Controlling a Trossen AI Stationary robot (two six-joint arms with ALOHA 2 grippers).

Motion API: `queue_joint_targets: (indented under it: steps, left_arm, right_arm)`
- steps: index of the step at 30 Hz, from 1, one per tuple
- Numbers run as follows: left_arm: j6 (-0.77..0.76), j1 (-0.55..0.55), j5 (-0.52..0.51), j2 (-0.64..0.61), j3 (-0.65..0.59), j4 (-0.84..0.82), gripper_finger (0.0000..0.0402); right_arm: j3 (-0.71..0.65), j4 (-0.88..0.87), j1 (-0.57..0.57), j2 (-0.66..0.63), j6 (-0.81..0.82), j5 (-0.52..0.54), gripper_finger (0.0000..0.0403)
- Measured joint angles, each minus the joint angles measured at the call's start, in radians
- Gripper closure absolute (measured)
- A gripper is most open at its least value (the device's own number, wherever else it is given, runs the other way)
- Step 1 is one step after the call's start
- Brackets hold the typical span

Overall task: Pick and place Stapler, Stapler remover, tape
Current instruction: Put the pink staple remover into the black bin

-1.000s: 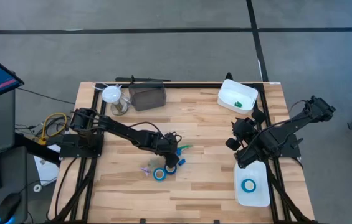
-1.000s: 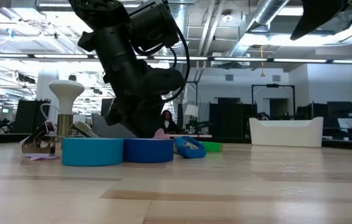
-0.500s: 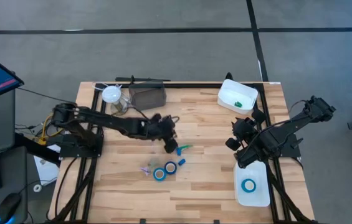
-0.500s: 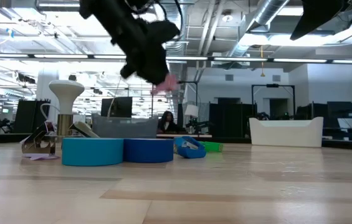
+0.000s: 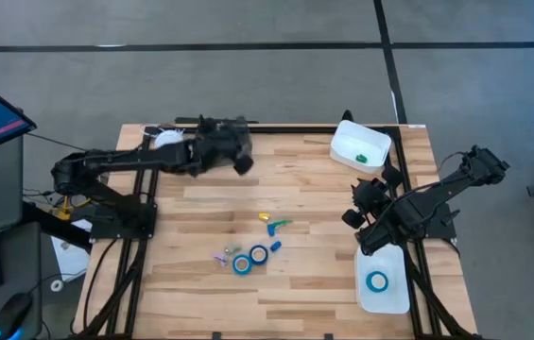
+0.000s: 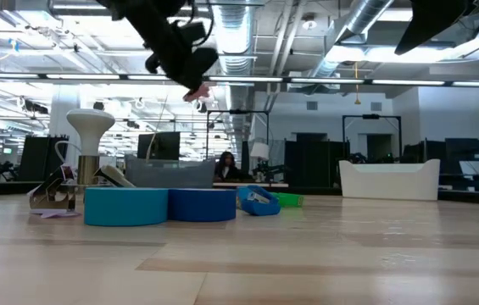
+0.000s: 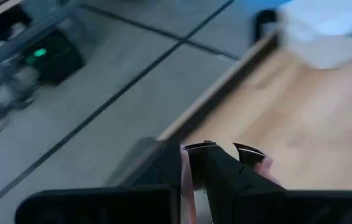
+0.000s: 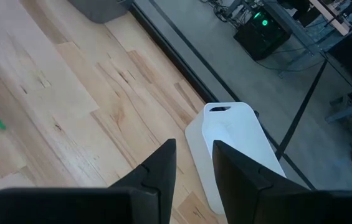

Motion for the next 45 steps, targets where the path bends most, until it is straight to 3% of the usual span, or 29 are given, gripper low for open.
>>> queue_joint_targets:
  steps: [4, 14, 23, 36, 45]
  left_arm:
    - [0.007, 0.132, 0.010, 0.030, 0.001, 0.007, 0.0376]
    - [-0.004, 0.349, 0.240, 0.190, 0.001, 0.025, 0.0375]
    - [-0.002, 0.373, 0.283, 0.312, 0.001, 0.028, 0.0376]
    - [-0.002, 0.373, 0.284, 0.387, 0.001, 0.032, 0.0374]
    - [-0.001, 0.373, 0.283, 0.388, 0.001, 0.032, 0.0302]
  right_arm:
    - [0.000, 0.003, 0.000, 0.000, 0.000, 0.000, 0.0306]
    - [0.000, 0.006, 0.000, 0.000, 0.000, 0.000, 0.0306]
    - [0.000, 0.007, -0.001, 0.000, 0.000, -0.001, 0.0306]
    - [0.000, 0.007, 0.000, 0.000, 0.000, -0.001, 0.0306]
    - [0.000, 0.007, 0.000, 0.000, 0.000, -0.003, 0.0306]
